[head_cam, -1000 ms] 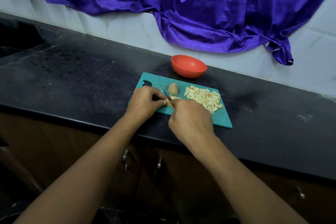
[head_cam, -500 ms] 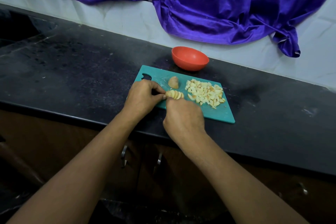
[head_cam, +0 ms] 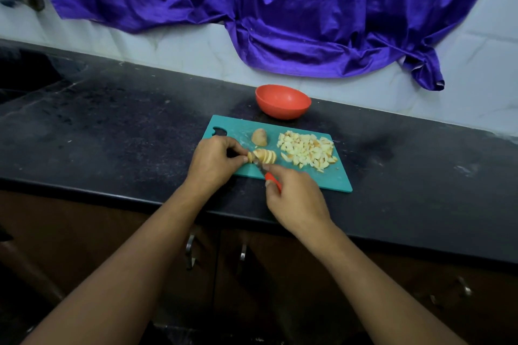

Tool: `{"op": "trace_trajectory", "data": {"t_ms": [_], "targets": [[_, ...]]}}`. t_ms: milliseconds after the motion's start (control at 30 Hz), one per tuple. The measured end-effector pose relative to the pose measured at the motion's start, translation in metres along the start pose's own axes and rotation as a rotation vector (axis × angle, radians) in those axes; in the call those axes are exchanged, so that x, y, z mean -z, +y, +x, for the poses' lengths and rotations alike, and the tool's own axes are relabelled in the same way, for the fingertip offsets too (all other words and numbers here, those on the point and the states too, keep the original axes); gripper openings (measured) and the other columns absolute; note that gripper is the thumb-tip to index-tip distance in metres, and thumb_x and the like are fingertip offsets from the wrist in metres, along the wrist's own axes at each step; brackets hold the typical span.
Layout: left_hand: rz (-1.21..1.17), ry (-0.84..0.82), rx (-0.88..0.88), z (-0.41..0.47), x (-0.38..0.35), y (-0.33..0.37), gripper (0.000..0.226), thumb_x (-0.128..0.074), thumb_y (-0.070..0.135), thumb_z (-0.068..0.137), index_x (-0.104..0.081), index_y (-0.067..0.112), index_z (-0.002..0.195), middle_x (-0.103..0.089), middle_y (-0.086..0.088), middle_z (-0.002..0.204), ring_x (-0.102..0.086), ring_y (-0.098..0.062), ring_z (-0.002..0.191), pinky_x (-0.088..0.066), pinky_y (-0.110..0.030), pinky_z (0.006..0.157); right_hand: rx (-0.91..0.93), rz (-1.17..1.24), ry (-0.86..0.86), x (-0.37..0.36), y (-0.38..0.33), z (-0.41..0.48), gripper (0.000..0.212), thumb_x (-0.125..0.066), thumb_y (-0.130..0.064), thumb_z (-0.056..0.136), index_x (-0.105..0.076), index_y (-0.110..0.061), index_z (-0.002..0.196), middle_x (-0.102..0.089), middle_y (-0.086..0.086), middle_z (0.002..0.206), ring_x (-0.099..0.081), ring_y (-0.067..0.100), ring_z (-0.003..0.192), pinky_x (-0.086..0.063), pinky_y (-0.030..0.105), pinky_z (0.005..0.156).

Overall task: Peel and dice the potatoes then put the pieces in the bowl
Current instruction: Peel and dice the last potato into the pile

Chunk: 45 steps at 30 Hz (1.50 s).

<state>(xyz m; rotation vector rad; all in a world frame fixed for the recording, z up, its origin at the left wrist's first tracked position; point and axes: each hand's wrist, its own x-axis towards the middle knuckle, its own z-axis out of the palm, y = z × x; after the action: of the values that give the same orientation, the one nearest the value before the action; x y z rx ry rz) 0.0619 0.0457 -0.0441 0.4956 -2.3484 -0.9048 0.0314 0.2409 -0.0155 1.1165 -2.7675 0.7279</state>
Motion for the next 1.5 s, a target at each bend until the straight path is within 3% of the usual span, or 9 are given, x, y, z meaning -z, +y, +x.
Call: {"op": "trace_trajectory", "data": {"t_ms": [133,233,433,733,867,1000,1100,1300,1500], "targets": [[0.000,-0.013,-0.002,-0.001,0.000,0.002,0.020,-0.085,0.021,0.081,-0.076,0.027,0.098,-0.074,0.015,0.094,-0.067,0.002,0.092,-0.057,-0.029,0.090,-0.054,0.145,0.103,0.011,0.012,0.010,0.040,-0.056,-0.027,0.101,-0.061,-0.037,0.139,-0.068,-0.013,0.097,-0.054,0.006,0.071,-0.042,0.024,0.058],[0.014,-0.055,-0.002,0.000,0.001,0.004,0.030,-0.084,0.022,0.083,-0.074,0.026,0.112,-0.073,0.014,0.102,-0.066,0.002,0.096,-0.055,-0.026,0.093,-0.127,0.197,0.140,0.016,0.020,0.020,0.039,-0.058,-0.027,0.100,-0.063,-0.034,0.138,-0.073,-0.005,0.116,-0.066,0.014,0.088,-0.054,0.032,0.072],[0.100,-0.194,-0.053,0.008,0.007,0.007,0.039,-0.078,0.020,0.090,-0.071,0.022,0.128,-0.073,0.008,0.118,-0.065,-0.006,0.108,-0.049,-0.024,0.098,-0.143,-0.007,0.081,0.004,0.022,0.017,0.042,-0.053,-0.030,0.102,-0.057,-0.035,0.144,-0.071,-0.005,0.115,-0.065,0.015,0.093,-0.051,0.033,0.072],[0.025,-0.289,-0.076,0.012,0.013,-0.001,0.048,-0.081,0.019,0.087,-0.067,0.029,0.132,-0.071,0.015,0.097,-0.065,0.000,0.091,-0.043,-0.005,0.079,0.038,-0.157,-0.048,0.013,0.025,0.033,0.043,-0.049,-0.033,0.104,-0.053,-0.038,0.146,-0.068,-0.002,0.124,-0.061,0.021,0.111,-0.051,0.039,0.085],[0.001,-0.420,-0.106,0.024,0.019,-0.001,0.044,-0.083,0.020,0.085,-0.070,0.037,0.123,-0.071,0.010,0.093,-0.065,-0.009,0.085,-0.051,-0.021,0.080,0.076,-0.158,-0.100,0.017,0.030,0.041,0.043,-0.051,-0.033,0.103,-0.054,-0.039,0.146,-0.066,0.001,0.129,-0.060,0.023,0.116,-0.050,0.039,0.087],[-0.023,-0.446,-0.095,0.023,0.019,0.000,0.032,-0.086,0.026,0.082,-0.072,0.044,0.105,-0.070,0.012,0.089,-0.064,-0.003,0.080,-0.050,-0.018,0.075,0.055,-0.045,-0.086,0.011,0.036,0.046,0.042,-0.055,-0.033,0.101,-0.056,-0.043,0.142,-0.067,-0.002,0.129,-0.058,0.021,0.116,-0.048,0.037,0.086],[0.008,-0.408,-0.081,0.021,0.015,0.003,0.028,-0.088,0.034,0.078,-0.072,0.039,0.100,-0.067,0.028,0.089,-0.061,-0.006,0.083,-0.049,-0.022,0.073,0.047,-0.001,-0.077,0.008,0.039,0.047,0.042,-0.057,-0.034,0.101,-0.057,-0.042,0.142,-0.066,-0.005,0.130,-0.058,0.019,0.117,-0.049,0.036,0.088],[0.024,-0.402,-0.092,0.019,0.008,0.010,0.042,-0.087,0.036,0.079,-0.071,0.039,0.117,-0.068,0.017,0.105,-0.062,-0.017,0.086,-0.055,-0.045,0.083,0.043,0.039,-0.084,0.010,0.041,0.050,0.041,-0.057,-0.032,0.101,-0.058,-0.040,0.141,-0.065,-0.007,0.135,-0.057,0.017,0.120,-0.050,0.038,0.093],[0.030,-0.335,-0.082,0.014,0.005,0.011,0.033,-0.086,0.038,0.079,-0.071,0.046,0.106,-0.065,0.020,0.099,-0.059,-0.011,0.088,-0.054,-0.037,0.079,0.045,-0.038,-0.074,0.011,0.036,0.049,0.043,-0.054,-0.033,0.103,-0.056,-0.040,0.145,-0.064,-0.004,0.137,-0.058,0.020,0.122,-0.047,0.036,0.091]]}}
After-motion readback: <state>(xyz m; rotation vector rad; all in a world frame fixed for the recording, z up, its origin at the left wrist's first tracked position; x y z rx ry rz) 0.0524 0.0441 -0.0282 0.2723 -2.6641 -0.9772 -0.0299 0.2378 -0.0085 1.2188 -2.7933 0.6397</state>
